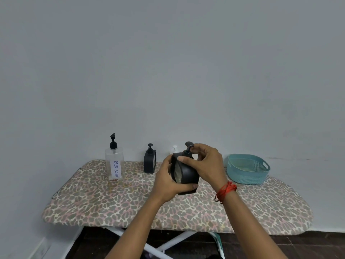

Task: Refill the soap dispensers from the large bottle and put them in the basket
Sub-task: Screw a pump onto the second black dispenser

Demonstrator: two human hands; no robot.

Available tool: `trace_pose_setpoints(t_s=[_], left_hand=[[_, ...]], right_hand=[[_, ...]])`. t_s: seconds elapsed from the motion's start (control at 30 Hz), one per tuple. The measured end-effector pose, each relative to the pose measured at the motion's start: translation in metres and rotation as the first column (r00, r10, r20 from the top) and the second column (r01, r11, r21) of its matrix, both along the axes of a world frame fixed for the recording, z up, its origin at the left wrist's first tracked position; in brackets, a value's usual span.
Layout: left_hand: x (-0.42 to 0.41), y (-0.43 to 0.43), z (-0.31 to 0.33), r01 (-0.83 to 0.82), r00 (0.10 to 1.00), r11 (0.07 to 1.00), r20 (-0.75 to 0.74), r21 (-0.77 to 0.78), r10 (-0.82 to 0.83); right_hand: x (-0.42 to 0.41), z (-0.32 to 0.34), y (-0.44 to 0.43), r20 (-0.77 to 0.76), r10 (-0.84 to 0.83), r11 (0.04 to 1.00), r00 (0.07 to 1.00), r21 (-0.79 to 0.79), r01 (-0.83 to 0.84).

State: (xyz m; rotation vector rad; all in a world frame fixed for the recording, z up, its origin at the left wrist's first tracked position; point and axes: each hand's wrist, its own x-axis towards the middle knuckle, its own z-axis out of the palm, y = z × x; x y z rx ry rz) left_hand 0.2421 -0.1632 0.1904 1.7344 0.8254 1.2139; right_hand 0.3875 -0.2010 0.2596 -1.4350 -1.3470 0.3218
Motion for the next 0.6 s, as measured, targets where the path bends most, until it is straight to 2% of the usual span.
trace_pose_setpoints(t_s=[0.17, 0.33, 0.5, 0.6], left_hand=[[-0.003, 0.008, -0.006, 0.04, 0.999, 0.999, -0.002, -0.006, -0.04], [0.001, 0.01, -0.013, 0.053, 0.999, 0.998, 0.0, 0.015, -0.053], [0.01, 0.007, -0.022, 0.052, 0.998, 0.998, 0.019, 0.033, -0.053], [0.016, 0.003, -0.021, 0.075, 0.995, 0.996, 0.07, 0.038, -0.078]], right_hand=[[0.005, -0.004, -0.003, 0.061, -0.046, 0.991, 0.997, -0.122, 0.053], [-0.005, -0.004, -0.006, 0.197, -0.015, 0.959, 0.98, -0.274, 0.07], [-0.013, -0.006, -0.009, 0.283, -0.047, 0.939, 0.958, -0.314, 0.139], [-0.009, -0.009, -0.008, 0.244, -0.087, 0.934, 0.966, -0.318, 0.164]])
